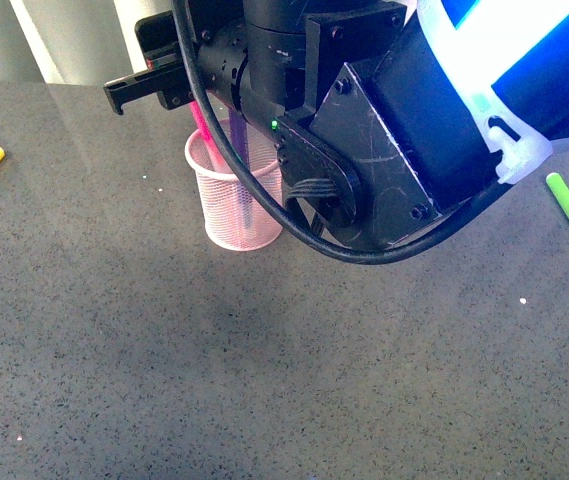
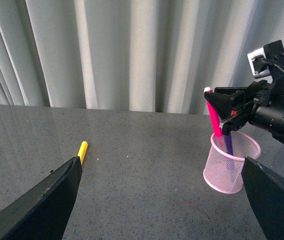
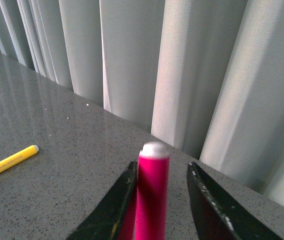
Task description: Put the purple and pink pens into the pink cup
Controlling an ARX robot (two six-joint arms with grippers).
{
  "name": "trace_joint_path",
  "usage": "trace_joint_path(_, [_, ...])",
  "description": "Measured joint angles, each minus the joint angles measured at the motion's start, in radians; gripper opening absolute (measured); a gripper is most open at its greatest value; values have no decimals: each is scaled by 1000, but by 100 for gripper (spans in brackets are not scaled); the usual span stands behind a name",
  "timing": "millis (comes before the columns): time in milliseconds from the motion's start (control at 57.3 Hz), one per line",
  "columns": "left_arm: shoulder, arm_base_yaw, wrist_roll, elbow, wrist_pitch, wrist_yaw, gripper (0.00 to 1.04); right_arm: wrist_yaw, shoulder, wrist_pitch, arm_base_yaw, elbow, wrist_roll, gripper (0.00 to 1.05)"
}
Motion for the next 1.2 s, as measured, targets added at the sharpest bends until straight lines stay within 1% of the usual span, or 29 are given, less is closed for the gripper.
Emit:
trace_joint_path(17, [0,0,0,0,0,0,98,0,-1,-2,0,-2,4,44])
trace_joint_path(87, [0,0,0,0,0,0,98,4,-7,-5,-2,-8,12,58])
trace_joint_path(296, [0,0,0,0,0,0,98,15,-65,-10,-16,-45,22,91])
trace_joint_path(314, [0,0,0,0,0,0,98,23,-81,-10,-19,-57,22,96])
trace_joint_path(331, [0,0,0,0,0,0,98,29,-93,-10,-22,-66,22,99])
trace_joint_path(349, [0,0,0,0,0,0,98,35,-106,-10,-26,-76,22,100])
trace_joint_path(401, [0,0,0,0,0,0,98,53,-145,-10,-39,-109,22,97])
trace_joint_path(558, [0,0,0,0,0,0,98,145,-319,-47,-110,-267,39,98])
trace_joint_path(680, [0,0,0,0,0,0,98,197,-600,-199,-245,-497,126,98])
trace_joint_path(767, [0,0,0,0,0,0,98,240,-769,-297,-327,-625,145,98])
trace_joint_path(820, [0,0,0,0,0,0,98,229,-880,-373,-380,-704,155,98])
trace_joint_path(872, [0,0,0,0,0,0,98,224,-973,-445,-412,-766,161,98])
trace_joint_path(907, [0,0,0,0,0,0,98,224,-1013,-463,-424,-792,165,98])
trace_joint_path(1046, [0,0,0,0,0,1,98,205,-1030,-453,-425,-801,163,97])
trace_joint_path(1081, [0,0,0,0,0,0,98,195,-1018,-372,-427,-824,148,93])
trace_joint_path(1116, [0,0,0,0,0,0,98,180,-1011,-254,-432,-866,118,85])
trace_joint_path(1168, [-1,0,0,0,0,-2,98,167,-1016,-167,-438,-908,101,78])
trace_joint_path(1203, [0,0,0,0,0,-2,98,158,-1036,-121,-445,-941,91,71])
